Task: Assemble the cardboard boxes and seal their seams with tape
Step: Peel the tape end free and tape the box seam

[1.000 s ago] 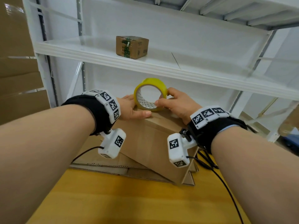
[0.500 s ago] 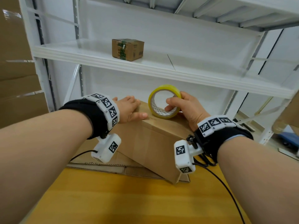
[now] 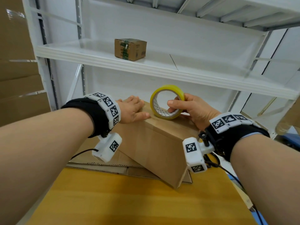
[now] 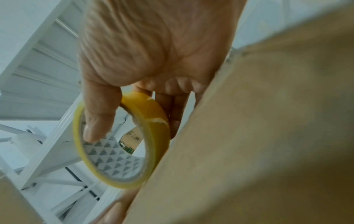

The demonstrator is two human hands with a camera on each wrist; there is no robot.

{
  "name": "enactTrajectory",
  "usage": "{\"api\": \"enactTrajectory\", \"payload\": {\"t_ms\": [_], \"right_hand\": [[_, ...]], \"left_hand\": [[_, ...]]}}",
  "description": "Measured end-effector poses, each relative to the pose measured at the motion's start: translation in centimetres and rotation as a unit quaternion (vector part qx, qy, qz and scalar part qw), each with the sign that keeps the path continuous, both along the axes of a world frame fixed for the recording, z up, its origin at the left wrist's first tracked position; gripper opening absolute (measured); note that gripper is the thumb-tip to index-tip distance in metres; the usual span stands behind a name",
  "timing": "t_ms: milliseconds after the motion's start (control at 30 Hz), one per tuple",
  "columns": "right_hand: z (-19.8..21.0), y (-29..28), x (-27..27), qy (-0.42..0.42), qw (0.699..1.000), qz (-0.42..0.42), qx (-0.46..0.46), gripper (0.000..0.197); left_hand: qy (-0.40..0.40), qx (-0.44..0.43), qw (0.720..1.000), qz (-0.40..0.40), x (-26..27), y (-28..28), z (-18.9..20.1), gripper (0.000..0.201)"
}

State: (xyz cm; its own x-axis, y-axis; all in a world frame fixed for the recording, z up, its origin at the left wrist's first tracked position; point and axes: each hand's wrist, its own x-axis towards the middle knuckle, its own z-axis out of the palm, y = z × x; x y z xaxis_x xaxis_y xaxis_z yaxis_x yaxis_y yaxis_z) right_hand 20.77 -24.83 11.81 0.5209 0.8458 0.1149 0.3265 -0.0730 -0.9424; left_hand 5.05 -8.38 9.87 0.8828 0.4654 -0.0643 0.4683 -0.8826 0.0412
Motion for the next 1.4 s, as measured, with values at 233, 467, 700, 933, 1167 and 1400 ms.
{"api": "enactTrajectory", "payload": {"t_ms": [233, 467, 700, 933, 1167, 1400], "right_hand": [[0.4, -0.1, -0.6, 0.022, 1.000, 0.018, 0.001, 0.020], [0.3, -1.2, -0.8, 0.036, 0.999, 0.006, -0.011, 0.025], [-1.2, -0.9, -1.4, 0.060, 0.994, -0.034, 0.082, 0.025], [-1.9, -0.8, -1.5, 0.140, 0.976, -0.075, 0.147, 0.011], [-1.8, -0.5, -2.2, 0.115, 0.978, -0.064, 0.164, 0.011], [-2.3, -0.9, -2.9, 0.106, 0.972, -0.056, 0.203, 0.023]], "left_hand": [[-0.017, 0.010, 0.999, 0.029, 1.9, 1.0, 0.5, 0.061], [-0.073, -0.092, 0.993, -0.025, 3.0, -0.2, 0.3, 0.074], [-0.048, -0.087, 0.995, -0.032, 2.5, 0.3, -0.1, 0.111], [-0.017, -0.056, 0.998, 0.004, 3.1, -0.1, -0.3, 0.109], [-0.079, -0.116, 0.990, 0.006, 2.5, 0.1, -0.7, 0.114], [-0.067, -0.091, 0.994, -0.007, 2.2, -0.6, -0.3, 0.085]]}}
